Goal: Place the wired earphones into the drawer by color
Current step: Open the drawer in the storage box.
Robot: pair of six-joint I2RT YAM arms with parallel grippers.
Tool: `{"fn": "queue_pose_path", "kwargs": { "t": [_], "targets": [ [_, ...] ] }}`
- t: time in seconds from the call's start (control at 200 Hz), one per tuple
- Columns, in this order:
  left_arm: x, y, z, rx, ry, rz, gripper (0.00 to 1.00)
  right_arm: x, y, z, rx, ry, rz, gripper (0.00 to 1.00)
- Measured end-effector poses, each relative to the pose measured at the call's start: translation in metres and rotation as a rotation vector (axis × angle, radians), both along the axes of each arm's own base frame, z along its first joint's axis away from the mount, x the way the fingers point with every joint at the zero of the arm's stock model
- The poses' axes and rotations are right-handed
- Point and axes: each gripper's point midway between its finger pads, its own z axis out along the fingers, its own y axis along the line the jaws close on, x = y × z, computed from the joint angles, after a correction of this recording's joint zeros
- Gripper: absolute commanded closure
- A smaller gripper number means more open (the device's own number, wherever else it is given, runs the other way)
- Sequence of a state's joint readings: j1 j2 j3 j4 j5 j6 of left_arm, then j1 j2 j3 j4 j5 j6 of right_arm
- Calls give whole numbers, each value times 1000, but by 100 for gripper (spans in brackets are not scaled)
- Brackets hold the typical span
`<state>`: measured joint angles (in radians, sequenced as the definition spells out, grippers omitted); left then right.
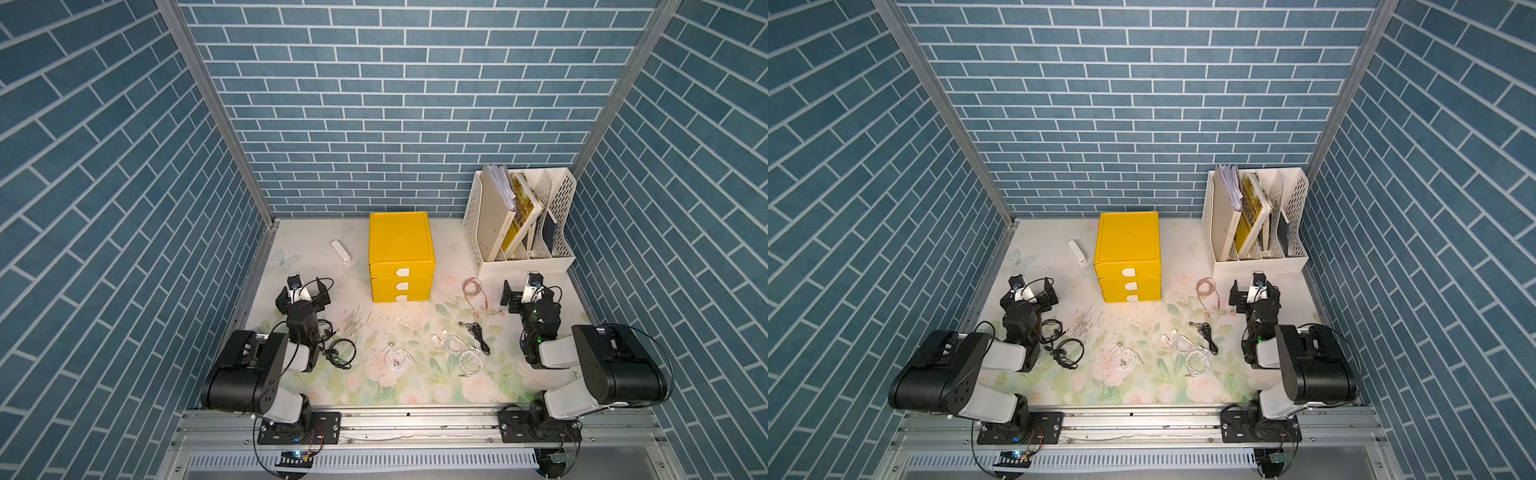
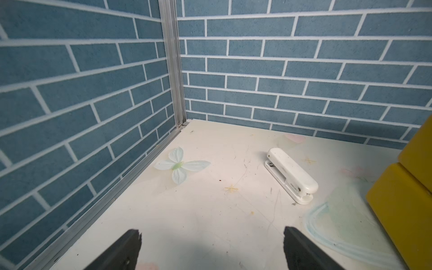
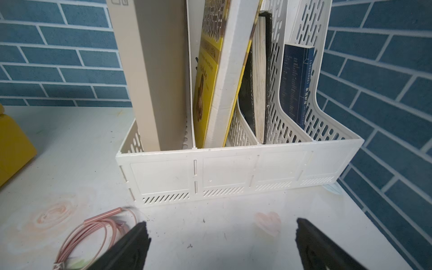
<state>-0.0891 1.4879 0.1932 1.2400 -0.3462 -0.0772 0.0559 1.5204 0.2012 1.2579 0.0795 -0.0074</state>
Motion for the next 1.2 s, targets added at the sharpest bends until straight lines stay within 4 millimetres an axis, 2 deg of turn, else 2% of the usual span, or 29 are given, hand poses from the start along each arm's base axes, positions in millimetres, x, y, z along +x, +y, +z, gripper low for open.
{"fn": "queue_pose_path", "kwargs": {
  "t": [0.61,0.71,0.785,0.845,0.88,0.915,0.96,1.01,1.07,1.105,1.155,1.195],
  "targets": [
    [1,0,-1,3,6,-3,0,0,0,0,-1,0,-1,0],
    [17,-4,6,15,57,-20,5,0,0,0,0,0,0,0],
    [39,-12,45,0,23,-52,2,0,0,2,0,-4,3,0],
    [46,-19,95,-47,-49,-86,0,-2,1,7,-3,1,-3,1],
    [46,-24,127,-84,-98,-111,0,-2,1,13,1,9,-10,5],
    [42,-30,160,-124,-149,-139,0,1,2,24,12,11,-14,7],
    [31,-43,198,-181,-209,-186,0,8,5,48,37,-1,-6,8],
    [11,-62,227,-249,-262,-248,0,15,14,82,64,-31,13,7],
    [-18,-90,245,-360,-295,-352,0,11,34,125,98,-85,73,5],
    [-34,-105,245,-437,-295,-412,0,3,50,150,123,-117,123,5],
    [-54,-120,239,-555,-287,-476,0,-9,71,178,165,-149,200,6],
    [-69,-132,228,-668,-268,-518,0,-17,86,193,203,-154,258,6]
  ]
}}
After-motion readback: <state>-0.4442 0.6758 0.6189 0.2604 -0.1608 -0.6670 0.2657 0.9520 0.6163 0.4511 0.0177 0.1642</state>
